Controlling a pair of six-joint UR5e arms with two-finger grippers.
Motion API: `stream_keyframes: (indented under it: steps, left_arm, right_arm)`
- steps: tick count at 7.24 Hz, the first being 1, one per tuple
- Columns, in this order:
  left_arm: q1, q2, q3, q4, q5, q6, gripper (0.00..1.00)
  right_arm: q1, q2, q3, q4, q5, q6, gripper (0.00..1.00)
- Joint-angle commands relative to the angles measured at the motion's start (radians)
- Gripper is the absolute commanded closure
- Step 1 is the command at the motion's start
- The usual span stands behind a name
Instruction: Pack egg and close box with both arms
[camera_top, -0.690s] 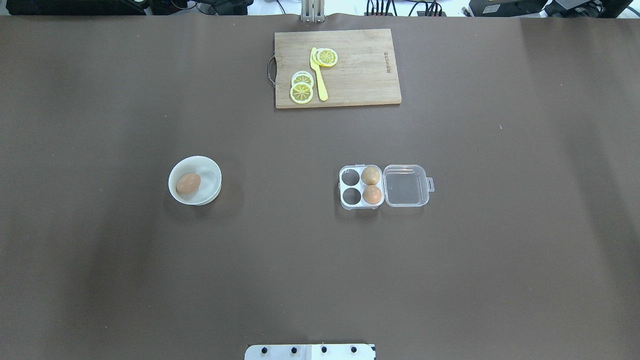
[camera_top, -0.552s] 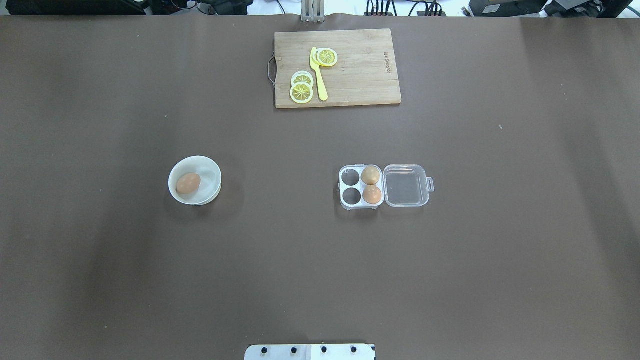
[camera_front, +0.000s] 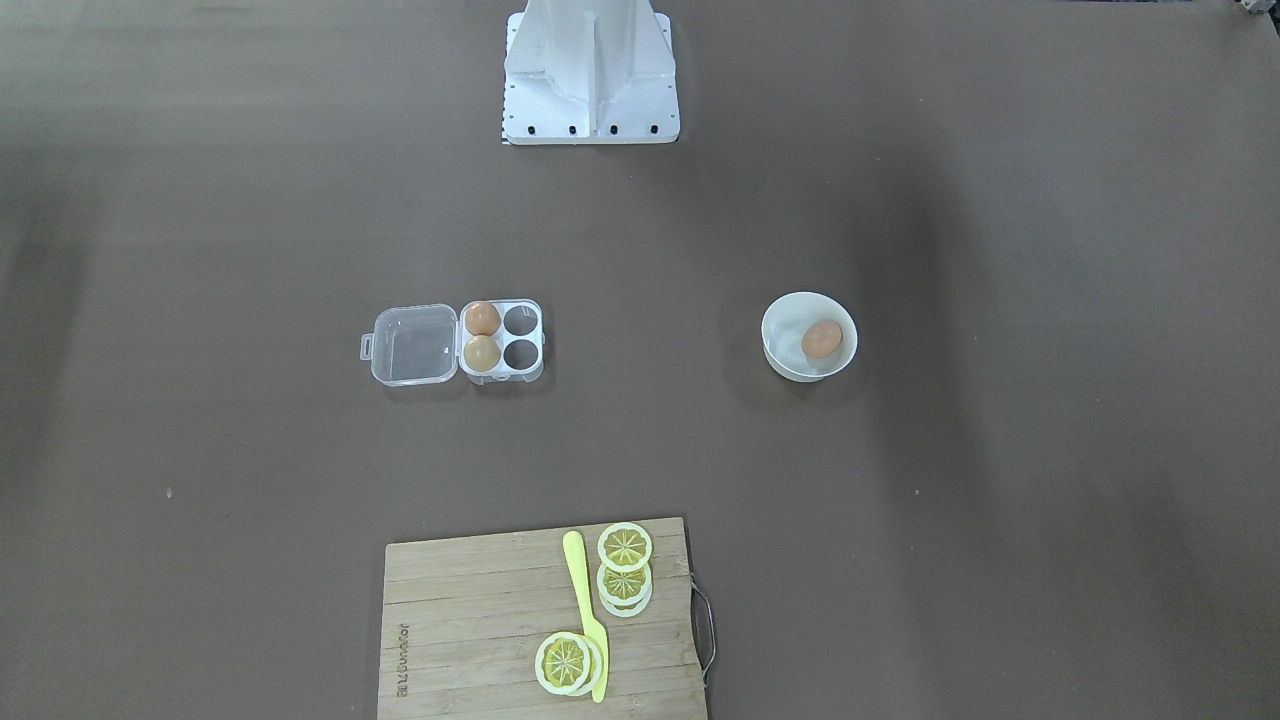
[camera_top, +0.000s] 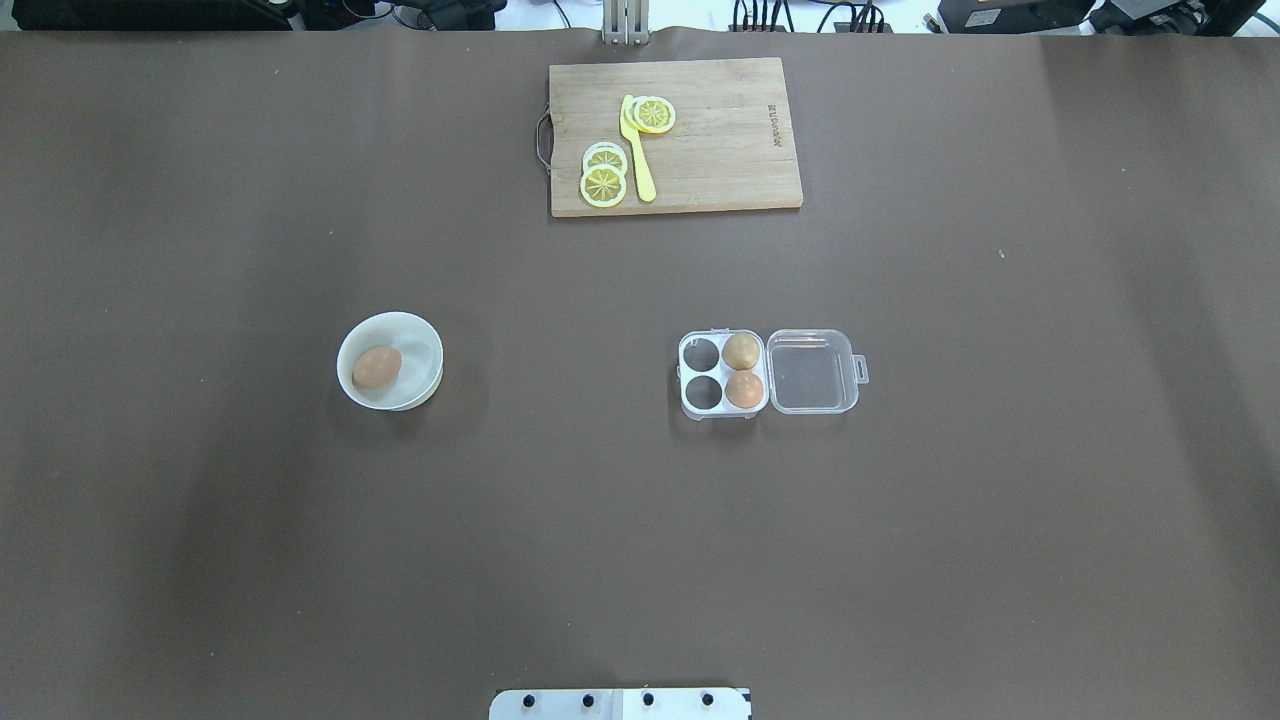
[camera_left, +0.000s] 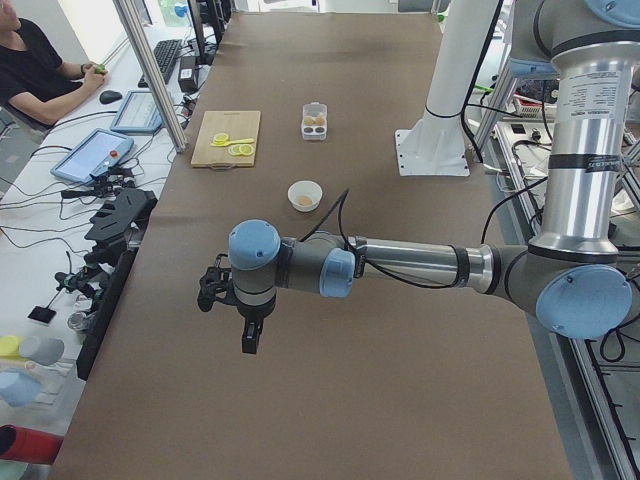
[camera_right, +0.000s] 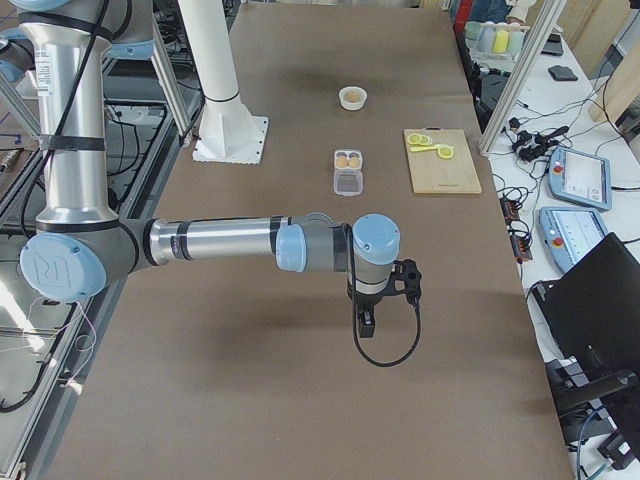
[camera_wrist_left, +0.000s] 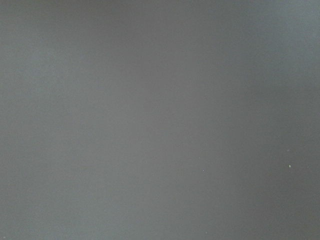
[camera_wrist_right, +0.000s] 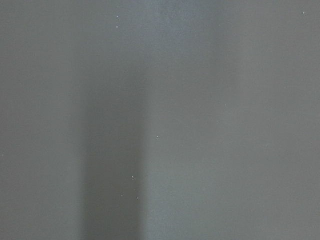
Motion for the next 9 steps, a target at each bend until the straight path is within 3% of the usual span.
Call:
stream_keyframes:
  steps: [1, 9]
  left_arm:
    - [0.0, 0.0, 0.001, 0.0, 0.0, 0.0, 0.01]
    - [0.0, 0.0, -0.013, -0.011, 0.002, -0.002, 0.01]
  right_arm:
    - [0.0, 0.0, -0.001, 0.0, 0.0, 0.0, 0.0]
    - [0.0, 0.002, -0.004, 0.0, 0.012, 0.0, 0.0]
